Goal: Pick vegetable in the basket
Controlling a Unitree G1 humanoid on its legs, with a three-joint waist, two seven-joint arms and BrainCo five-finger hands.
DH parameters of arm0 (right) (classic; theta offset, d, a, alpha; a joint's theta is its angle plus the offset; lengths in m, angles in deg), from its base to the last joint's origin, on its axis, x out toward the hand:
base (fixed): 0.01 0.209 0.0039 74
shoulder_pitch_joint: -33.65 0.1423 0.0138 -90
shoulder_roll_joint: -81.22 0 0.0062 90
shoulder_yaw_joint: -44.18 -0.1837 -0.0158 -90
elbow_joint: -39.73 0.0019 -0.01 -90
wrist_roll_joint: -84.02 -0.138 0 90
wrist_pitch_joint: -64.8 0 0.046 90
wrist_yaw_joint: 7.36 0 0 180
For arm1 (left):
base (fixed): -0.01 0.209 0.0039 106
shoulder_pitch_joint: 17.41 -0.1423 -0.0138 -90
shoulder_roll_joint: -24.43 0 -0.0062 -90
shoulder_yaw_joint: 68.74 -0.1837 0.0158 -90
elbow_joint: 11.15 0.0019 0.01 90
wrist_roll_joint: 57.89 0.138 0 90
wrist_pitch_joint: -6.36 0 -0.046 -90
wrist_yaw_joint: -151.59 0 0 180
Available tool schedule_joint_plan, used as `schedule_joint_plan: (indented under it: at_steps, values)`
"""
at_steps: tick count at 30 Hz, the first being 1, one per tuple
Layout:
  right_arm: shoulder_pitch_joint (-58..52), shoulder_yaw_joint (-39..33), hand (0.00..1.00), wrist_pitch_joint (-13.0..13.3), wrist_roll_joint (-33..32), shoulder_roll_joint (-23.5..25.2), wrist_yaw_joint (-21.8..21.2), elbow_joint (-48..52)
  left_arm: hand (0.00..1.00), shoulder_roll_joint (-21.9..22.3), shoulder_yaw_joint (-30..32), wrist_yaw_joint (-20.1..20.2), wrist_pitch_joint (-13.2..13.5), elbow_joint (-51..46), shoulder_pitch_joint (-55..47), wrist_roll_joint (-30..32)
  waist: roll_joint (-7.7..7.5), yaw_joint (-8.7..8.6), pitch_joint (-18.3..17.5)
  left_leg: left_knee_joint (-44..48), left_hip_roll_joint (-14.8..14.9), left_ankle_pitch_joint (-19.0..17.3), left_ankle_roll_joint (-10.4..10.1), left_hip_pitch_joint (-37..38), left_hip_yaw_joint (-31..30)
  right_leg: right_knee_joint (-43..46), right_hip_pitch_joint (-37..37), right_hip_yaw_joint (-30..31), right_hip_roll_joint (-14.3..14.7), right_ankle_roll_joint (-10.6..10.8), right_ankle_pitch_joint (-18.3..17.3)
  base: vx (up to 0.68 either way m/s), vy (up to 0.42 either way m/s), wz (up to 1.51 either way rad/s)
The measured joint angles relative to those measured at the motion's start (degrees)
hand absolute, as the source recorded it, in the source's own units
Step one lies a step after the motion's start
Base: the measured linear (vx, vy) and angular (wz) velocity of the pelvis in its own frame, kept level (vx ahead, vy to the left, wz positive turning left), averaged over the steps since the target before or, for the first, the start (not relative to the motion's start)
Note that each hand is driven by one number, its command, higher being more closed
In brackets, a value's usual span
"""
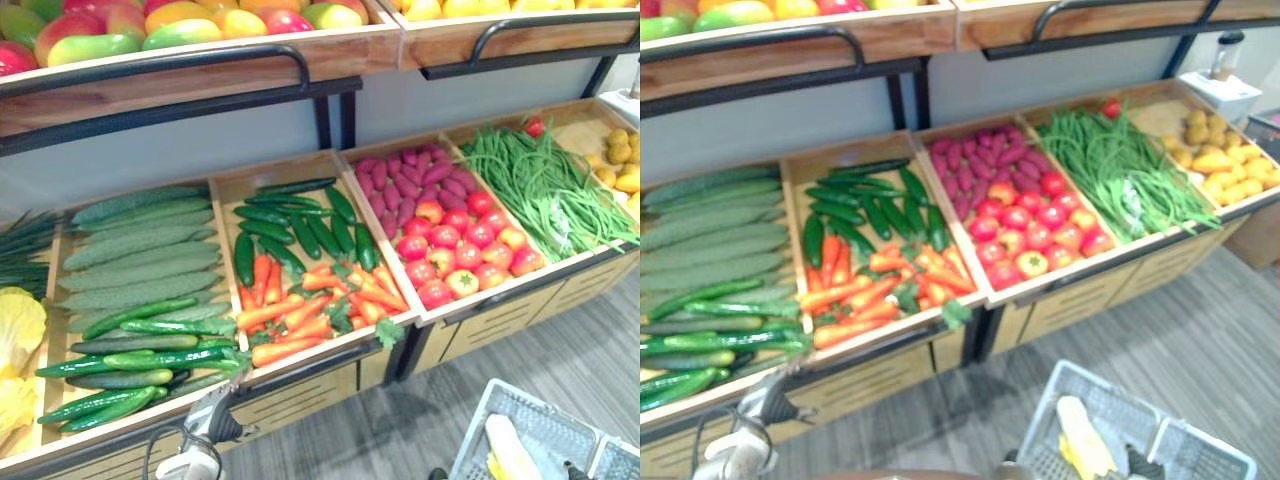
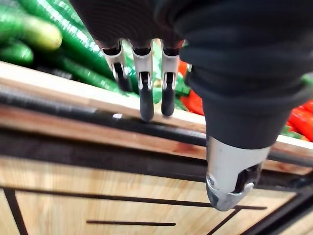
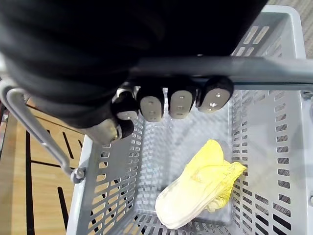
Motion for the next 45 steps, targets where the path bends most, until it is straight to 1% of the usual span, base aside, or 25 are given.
schedule_joint_plan:
  at_steps: [1, 4, 8, 11, 13, 14, 15, 16, 17, 18, 19, 20, 22, 24, 27, 29, 32, 34, 35, 36, 37, 39, 40, 42, 45]
  values:
    - [-0.1, 1.27, 1.0, 0.47, 0.17, -0.8, -0.07, 0.0, 0.0, -2.51, -1.37, -0.44, 1.34, -1.53, -0.19, 1.64, 0.54, -0.01, -0.29, 0.01, -0.04, -0.74, -0.19, -0.18, 0.12, -0.76, 0.02, 0.11, 0.08, 0.06, 0.77, -0.07, 0.032, -0.05]
    - [-0.28, 4.18, 1.0, 1.08, 0.23, -1.93, -0.17, 0.24, 0.0, -6.2, -3.19, -0.87, 3.99, -3.55, -0.81, 3.09, 0.52, 0.04, -0.38, 0.39, -0.79, -1.39, 0.12, -0.17, 1.23, -2.88, 0.32, 1.32, -0.22, 0.12, 2.56, -0.07, 0.039, -0.17]
    - [-0.56, 5.62, 1.0, 1.18, 0.22, -2.8, -0.24, 0.43, 0.0, -6.34, -4.73, -0.98, 5.11, -3.48, -1.51, 4.96, 0.73, -0.13, -0.54, 1.42, -1.01, -2.4, 0.06, -0.3, 1.88, -4.93, 1.0, 2.06, -0.14, 0.33, 3.65, -0.03, 0.018, -0.13]
    - [-1.05, 6.12, 1.0, 1.17, 0.2, -3.85, -0.27, 0.61, 0.0, -6.54, -5.88, 0.96, 5.47, -4.61, -3.0, 4.58, 1.36, -0.48, -0.92, 1.28, -1.01, -2.52, -0.03, -0.3, 2.12, -5.56, 1.05, 2.25, -0.01, 0.18, 3.95, 0.03, 0.012, -0.04]
    - [-1.57, 5.92, 1.0, 1.13, 0.21, -4.76, -0.27, 0.65, 0.0, -8.32, -6.19, 4.43, 6.4, -10.36, -4.89, 3.62, 1.77, -0.61, -1.16, 1.22, -0.97, -2.52, -0.05, -0.19, 2.12, -5.61, 1.04, 2.21, 0.09, 0.46, 4.12, 0.06, 0.01, 0.01]
    - [-1.58, 5.78, 1.0, 1.09, 0.22, -4.99, -0.28, 0.65, 0.0, -8.96, -6.41, 5.94, 6.62, -12.18, -5.4, 1.9, 1.81, -0.62, -1.19, 1.22, -0.97, -2.52, -0.05, -0.18, 2.12, -5.61, 1.05, 2.21, 0.09, 0.46, 4.12, 0.06, 0.012, 0.0]
    - [-1.59, 4.98, 1.0, 0.99, 0.22, -5.31, -0.53, 0.8, 0.0, -10.22, -6.47, 9.83, 7.07, -15.8, -6.5, -2.11, 1.87, -0.65, -1.23, 1.18, -0.99, -2.52, -0.05, -0.12, 2.13, -5.59, 1.07, 2.21, 0.08, 0.48, 4.15, 0.04, 0.01, 0.0]
    - [-1.67, 4.79, 1.0, 0.95, 0.22, -5.44, -0.58, 1.15, 0.0, -10.86, -6.47, 11.04, 7.24, -17.36, -6.95, -3.33, 1.94, -0.68, -1.27, 1.15, -1.0, -2.53, -0.05, -0.04, 2.13, -5.57, 1.15, 2.21, 0.07, 0.52, 4.18, 0.04, 0.01, 0.0]
    - [-2.02, 4.7, 1.0, 0.42, 0.29, -5.81, -1.2, 2.11, 0.0, -12.45, -6.45, 16.95, 7.2, -20.5, -7.63, -10.15, 2.17, -0.75, -1.37, 1.06, -1.01, -2.53, -0.05, 0.37, 2.21, -5.58, 1.52, 2.23, 0.08, 0.53, 4.18, 0.0, 0.0, 0.0]
    - [-2.19, 4.7, 1.0, 0.16, 0.41, -6.04, -1.48, 2.29, 0.0, -13.22, -6.42, 19.62, 7.03, -21.67, -7.87, -12.69, 1.98, -0.69, -1.25, 1.05, -0.97, -2.56, -0.08, 0.47, 2.43, -5.59, 1.61, 2.34, 0.14, 0.53, 4.18, 0.02, 0.004, -0.05]
    - [-2.38, 4.42, 1.0, -0.51, 0.7, -6.21, -1.99, 2.7, 0.0, -14.24, -6.34, 24.45, 6.15, -23.44, -8.29, -17.07, 2.21, -0.48, -1.38, 1.13, -0.93, -2.68, -0.07, 0.64, 2.8, -5.61, 1.65, 2.64, 0.23, 0.53, 4.18, 0.01, 0.0, -0.1]
    - [-2.43, 2.72, 1.0, -1.2, 1.72, -6.06, -3.02, 2.9, 0.0, -15.47, -6.35, 31.48, 4.22, -26.98, -9.77, -22.45, 2.22, -0.36, -1.36, 1.28, -0.89, -2.94, -0.04, 0.7, 3.15, -5.74, 1.64, 3.04, 0.34, 0.54, 4.18, 0.0, 0.0, -0.11]
    - [-2.67, 1.51, 1.0, -1.62, 2.21, -6.06, -3.53, 2.89, 0.0, -15.57, -6.29, 34.98, 3.58, -30.08, -10.86, -24.42, 2.38, -0.3, -1.45, 1.34, -0.86, -3.24, -0.06, 0.7, 3.38, -5.85, 1.64, 3.36, 0.41, 0.55, 4.19, 0.0, -0.001, -0.08]
    - [-3.03, 0.29, 1.0, -1.81, 2.39, -5.99, -4.81, 2.84, 0.0, -15.56, -6.29, 37.05, 2.96, -33.57, -11.84, -25.6, 2.52, 0.08, -1.39, 1.64, -0.64, -3.61, -0.33, 0.67, 3.6, -6.04, 1.64, 3.69, 0.69, 0.58, 4.22, -0.01, -0.009, -0.09]
    - [-3.51, -0.76, 1.0, -1.88, 2.36, -5.72, -5.62, 2.55, 0.0, -15.5, -4.88, 37.27, 2.6, -36.67, -11.81, -26.72, 2.55, 0.4, -1.38, 2.07, -0.13, -3.82, -0.56, 0.51, 3.64, -6.11, 1.64, 3.8, 1.28, 0.56, 4.21, 0.0, -0.015, -0.04]
    - [-3.69, -2.23, 1.0, -1.87, 2.37, -5.49, -6.06, 2.49, 0.0, -15.38, -2.93, 36.42, 2.6, -38.57, -11.44, -26.46, 2.66, 0.44, -1.33, 2.08, -0.11, -3.81, -0.55, 0.46, 3.55, -6.11, 1.64, 3.78, 1.3, 0.56, 4.21, 0.0, 0.0, 0.0]
    - [-4.06, -3.83, 1.0, -1.85, 2.37, -4.8, -6.2, 2.18, 0.0, -15.18, 1.31, 32.38, 2.78, -41.34, -10.67, -23.25, 2.62, 0.58, -1.31, 2.1, -0.15, -3.8, -0.54, 0.41, 3.2, -6.11, 1.86, 3.55, 1.26, 0.54, 4.19, 0.0, -0.006, 0.05]
    - [-4.47, -4.18, 1.0, -1.84, 2.36, -4.14, -6.16, 2.15, 0.0, -14.41, 4.12, 27.0, 2.76, -41.65, -9.33, -16.16, 2.58, 0.71, -1.3, 2.17, -0.15, -3.79, -0.52, 0.21, 2.97, -6.11, 1.86, 3.35, 1.23, 0.54, 4.19, 0.0, -0.01, 0.05]
    - [-4.65, -4.18, 1.0, -1.82, 2.36, -3.89, -6.1, 2.16, 0.0, -13.89, 4.67, 25.33, 2.73, -41.63, -8.83, -13.59, 2.55, 0.77, -1.3, 2.22, -0.15, -3.78, -0.52, 0.1, 2.87, -6.11, 1.86, 3.25, 1.22, 0.54, 4.18, -0.01, -0.012, 0.07]
    - [-4.87, -4.14, 1.0, -1.81, 2.38, -3.4, -6.02, 2.15, 0.0, -12.51, 5.87, 22.18, 2.45, -41.59, -7.94, -9.32, 2.48, 0.92, -1.27, 2.28, -0.14, -3.77, -0.51, -0.07, 2.71, -6.11, 1.86, 3.09, 1.2, 0.53, 4.17, -0.01, -0.01, 0.07]
    - [-5.34, -4.1, 1.0, -1.81, 2.39, -3.03, -5.99, 2.16, 0.0, -11.24, 6.85, 19.56, 2.02, -41.29, -6.83, -5.94, 2.36, 1.16, -1.27, 2.31, -0.14, -3.76, -0.49, -0.18, 2.58, -6.11, 1.86, 2.95, 1.18, 0.52, 4.16, 0.0, -0.008, 0.06]
    - [-5.69, -4.03, 1.0, -1.81, 2.44, -2.47, -5.8, 2.18, 0.0, -8.92, 8.73, 16.45, 0.95, -40.04, -5.27, -3.35, 2.13, 1.25, -1.26, 2.33, -0.13, -3.73, -0.46, -0.3, 2.39, -6.11, 1.86, 2.78, 1.16, 0.51, 4.15, 0.0, -0.009, 0.04]
    - [-5.78, -4.03, 1.0, -1.8, 2.44, -2.31, -5.79, 2.2, 0.0, -8.16, 9.43, 15.95, 0.53, -39.38, -4.61, -2.65, 2.03, 1.3, -1.25, 2.33, -0.14, -3.73, -0.46, -0.33, 2.35, -6.11, 1.86, 2.73, 1.16, 0.51, 4.15, 0.0, 0.0, 0.0]
    - [-5.95, -3.71, 1.0, -1.8, 2.47, -1.85, -5.64, 2.32, 0.0, -6.13, 11.29, 14.29, -1.46, -35.82, -2.27, -1.89, 1.59, 1.31, -1.16, 2.32, -0.13, -3.72, -0.45, -0.33, 2.37, -6.11, 1.86, 2.72, 1.14, 0.5, 4.15, 0.0, 0.0, 0.0]
    - [-5.94, -3.19, 1.0, -1.81, 2.51, -1.23, -5.59, 2.74, 0.0, -5.42, 12.28, 14.16, -3.52, -31.62, -0.25, -1.6, 0.98, 1.19, -0.92, 2.3, -0.13, -3.73, -0.46, -0.32, 2.66, -6.11, 1.72, 2.88, 1.14, 0.51, 4.16, 0.0, -0.002, -0.01]
